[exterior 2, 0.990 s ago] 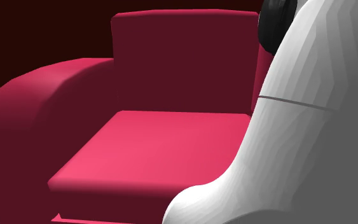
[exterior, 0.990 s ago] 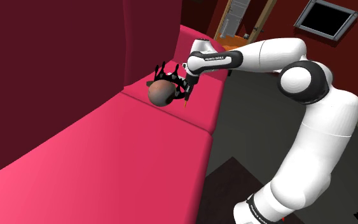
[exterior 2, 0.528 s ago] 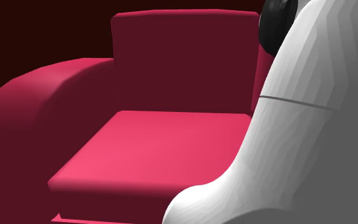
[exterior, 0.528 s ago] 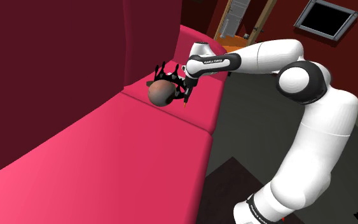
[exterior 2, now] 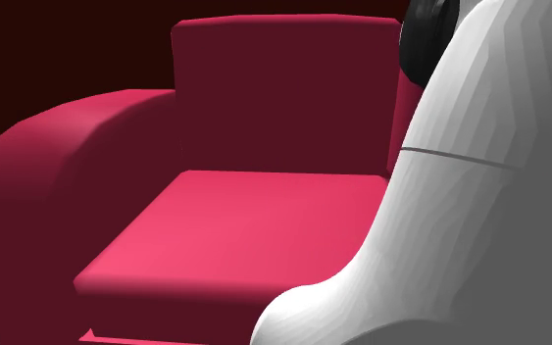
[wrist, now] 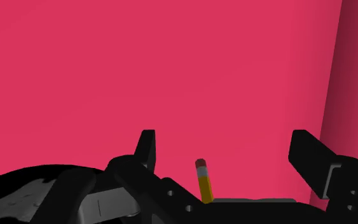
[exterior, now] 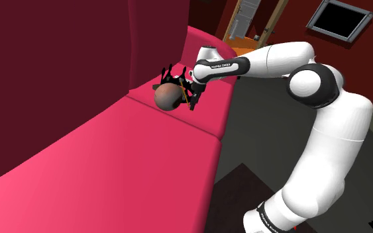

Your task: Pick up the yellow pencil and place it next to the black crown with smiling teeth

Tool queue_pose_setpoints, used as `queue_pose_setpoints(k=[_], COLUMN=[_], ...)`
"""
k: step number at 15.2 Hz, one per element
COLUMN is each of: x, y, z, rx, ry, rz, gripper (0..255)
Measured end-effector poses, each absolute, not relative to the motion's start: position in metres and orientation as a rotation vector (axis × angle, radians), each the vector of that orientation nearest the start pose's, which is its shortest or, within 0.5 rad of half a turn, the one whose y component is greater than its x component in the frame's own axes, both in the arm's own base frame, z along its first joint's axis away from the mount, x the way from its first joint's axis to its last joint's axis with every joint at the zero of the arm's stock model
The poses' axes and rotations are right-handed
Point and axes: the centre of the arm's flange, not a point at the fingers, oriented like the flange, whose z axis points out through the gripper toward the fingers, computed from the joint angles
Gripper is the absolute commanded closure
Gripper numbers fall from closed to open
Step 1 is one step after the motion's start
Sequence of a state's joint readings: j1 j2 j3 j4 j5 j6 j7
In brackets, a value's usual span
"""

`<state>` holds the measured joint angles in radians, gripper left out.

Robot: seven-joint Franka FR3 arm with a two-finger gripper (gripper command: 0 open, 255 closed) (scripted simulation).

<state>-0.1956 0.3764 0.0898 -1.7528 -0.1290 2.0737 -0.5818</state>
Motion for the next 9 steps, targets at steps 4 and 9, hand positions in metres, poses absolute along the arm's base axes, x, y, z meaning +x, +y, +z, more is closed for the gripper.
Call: queue_pose_setpoints(k=[4, 9], x=[0.644, 0.644], y=[-0.081, -0.079], z=[0.380, 0.402], rx=[-3.081, -3.081], ry=[-0.846, -0.846], rz=[0.122, 0.123], gripper=[0, 0])
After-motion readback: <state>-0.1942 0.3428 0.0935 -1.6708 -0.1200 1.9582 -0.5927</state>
